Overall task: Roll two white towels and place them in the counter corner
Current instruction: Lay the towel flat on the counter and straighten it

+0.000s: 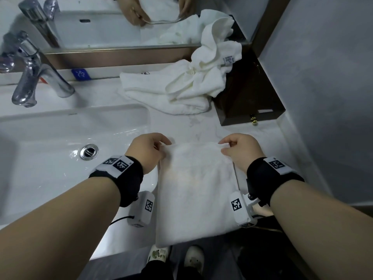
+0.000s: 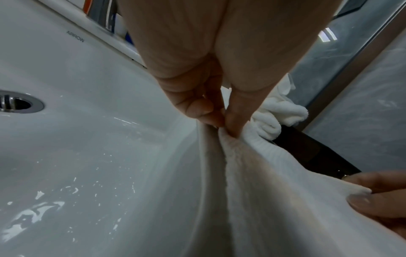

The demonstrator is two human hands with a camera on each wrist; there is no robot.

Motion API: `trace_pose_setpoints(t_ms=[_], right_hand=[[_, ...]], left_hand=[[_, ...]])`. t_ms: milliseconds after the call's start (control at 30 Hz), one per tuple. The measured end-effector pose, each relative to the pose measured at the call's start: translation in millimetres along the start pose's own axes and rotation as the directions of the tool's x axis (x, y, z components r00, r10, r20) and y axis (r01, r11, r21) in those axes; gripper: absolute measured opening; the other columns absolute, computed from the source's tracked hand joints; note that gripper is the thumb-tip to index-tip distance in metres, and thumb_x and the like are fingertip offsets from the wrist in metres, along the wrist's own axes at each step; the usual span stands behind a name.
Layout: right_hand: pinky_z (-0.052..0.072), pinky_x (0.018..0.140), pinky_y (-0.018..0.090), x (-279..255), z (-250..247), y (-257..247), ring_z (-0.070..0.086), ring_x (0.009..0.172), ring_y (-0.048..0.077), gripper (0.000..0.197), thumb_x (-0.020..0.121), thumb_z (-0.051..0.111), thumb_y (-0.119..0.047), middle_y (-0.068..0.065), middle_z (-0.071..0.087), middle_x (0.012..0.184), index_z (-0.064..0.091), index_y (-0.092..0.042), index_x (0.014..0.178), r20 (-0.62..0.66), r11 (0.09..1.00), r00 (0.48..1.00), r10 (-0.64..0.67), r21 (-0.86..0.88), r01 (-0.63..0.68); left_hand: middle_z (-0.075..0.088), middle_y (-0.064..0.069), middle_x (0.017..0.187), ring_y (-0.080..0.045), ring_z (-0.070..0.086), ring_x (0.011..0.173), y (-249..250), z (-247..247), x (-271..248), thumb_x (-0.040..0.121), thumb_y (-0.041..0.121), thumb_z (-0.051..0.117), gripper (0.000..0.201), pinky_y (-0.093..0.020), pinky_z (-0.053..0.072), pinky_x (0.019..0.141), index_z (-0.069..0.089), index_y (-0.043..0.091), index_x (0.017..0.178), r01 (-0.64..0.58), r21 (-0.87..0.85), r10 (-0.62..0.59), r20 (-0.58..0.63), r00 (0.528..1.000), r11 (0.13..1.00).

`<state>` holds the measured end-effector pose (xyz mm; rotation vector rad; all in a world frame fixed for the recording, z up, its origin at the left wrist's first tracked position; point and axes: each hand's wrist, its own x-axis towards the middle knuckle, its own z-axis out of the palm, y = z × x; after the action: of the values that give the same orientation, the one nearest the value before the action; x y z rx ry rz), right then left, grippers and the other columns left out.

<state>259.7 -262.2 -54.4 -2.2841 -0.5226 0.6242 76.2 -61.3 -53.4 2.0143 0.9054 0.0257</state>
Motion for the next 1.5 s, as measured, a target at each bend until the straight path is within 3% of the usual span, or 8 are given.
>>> trace_pose_setpoints(t_ms=[133,400,567,833,933,1233,1367,1500], right_hand=[[0.053,0.068,0.027,1.0,-4.4,1.1,0.062,0.064,0.012,0.011,0.080,0.072,-0.014,-0.007,0.066,0.069,0.074,-0.024,0.084,0.003,1.000,1.000,0.015,0.023,-0.015],[0.050,0.063,0.024,5.5,-9.4,1.2,0.062,0.059,0.013,0.010,0.077,0.077,-0.016,-0.004,0.065,0.068,0.070,-0.023,0.080,0.034,1.000,0.999,-0.010,-0.012,0.011],[0.054,0.072,0.029,12.7,-10.7,-1.0,0.060,0.072,0.013,0.028,0.075,0.078,-0.010,-0.003,0.062,0.086,0.066,-0.023,0.096,0.106,0.998,0.994,-0.026,-0.055,0.032],[0.042,0.061,0.014,18.5,-22.4,-4.3,0.055,0.053,-0.003,0.017,0.082,0.073,-0.007,-0.015,0.058,0.056,0.070,-0.023,0.088,0.261,0.983,0.961,-0.089,-0.131,0.126],[0.038,0.057,0.004,17.2,-21.3,-4.7,0.052,0.057,-0.013,0.016,0.081,0.073,-0.005,-0.015,0.052,0.067,0.070,-0.019,0.084,0.235,0.973,0.959,-0.157,-0.130,0.191],[0.040,0.070,0.012,10.2,-16.1,-0.4,0.050,0.069,0.008,0.010,0.080,0.071,0.002,-0.004,0.054,0.085,0.069,-0.007,0.077,0.213,0.913,0.928,-0.307,-0.208,0.350],[0.044,0.072,0.022,4.1,-17.5,-3.7,0.047,0.070,0.010,0.022,0.087,0.063,0.000,-0.003,0.053,0.091,0.057,-0.018,0.075,0.315,0.846,0.890,-0.331,-0.319,0.428],[0.039,0.055,0.030,-1.6,-17.3,-6.5,0.040,0.061,0.013,0.015,0.091,0.056,-0.012,0.004,0.045,0.072,0.048,-0.011,0.079,0.287,0.956,0.946,-0.150,-0.203,0.213]], left_hand=[[0.065,0.007,0.077,-0.008,0.057,0.065,1.0,0.0,2.8,0.082,0.007,0.064,0.020,-0.014,0.042,0.057,0.069,0.026,0.080,0.015,0.028,-0.015,-0.020,1.000,1.000],[0.065,0.002,0.079,-0.018,0.063,0.070,0.3,-5.9,15.0,0.081,0.017,0.075,0.012,-0.030,0.054,0.063,0.064,0.021,0.083,0.032,0.041,-0.032,0.009,0.999,0.999],[0.066,0.013,0.085,-0.002,0.060,0.076,-0.5,-11.8,22.1,0.085,0.019,0.072,0.011,-0.014,0.040,0.061,0.069,0.029,0.089,-0.037,0.192,0.013,0.123,0.992,0.981],[0.061,0.017,0.085,0.001,0.056,0.078,-7.2,-17.8,22.2,0.088,0.014,0.068,0.017,-0.010,0.038,0.067,0.065,0.031,0.086,-0.180,0.277,0.133,0.179,0.975,0.944],[0.059,0.016,0.082,-0.002,0.055,0.077,-9.5,-18.7,22.8,0.084,0.010,0.071,0.018,-0.013,0.039,0.069,0.067,0.027,0.082,-0.231,0.268,0.196,0.152,0.969,0.935],[0.047,0.007,0.077,-0.020,0.049,0.070,-2.4,-20.6,19.1,0.077,-0.009,0.054,0.026,-0.031,0.041,0.056,0.054,0.016,0.072,-0.526,0.521,0.394,0.350,0.850,0.673],[0.038,0.007,0.078,-0.017,0.039,0.074,1.4,-20.2,14.2,0.071,-0.013,0.049,0.029,-0.037,0.041,0.056,0.049,0.015,0.075,-0.601,0.595,0.405,0.445,0.799,0.533],[0.039,0.007,0.083,-0.016,0.037,0.078,2.4,-21.9,11.4,0.070,-0.013,0.048,0.030,-0.033,0.033,0.055,0.055,0.015,0.079,-0.623,0.649,0.378,0.496,0.781,0.436]])
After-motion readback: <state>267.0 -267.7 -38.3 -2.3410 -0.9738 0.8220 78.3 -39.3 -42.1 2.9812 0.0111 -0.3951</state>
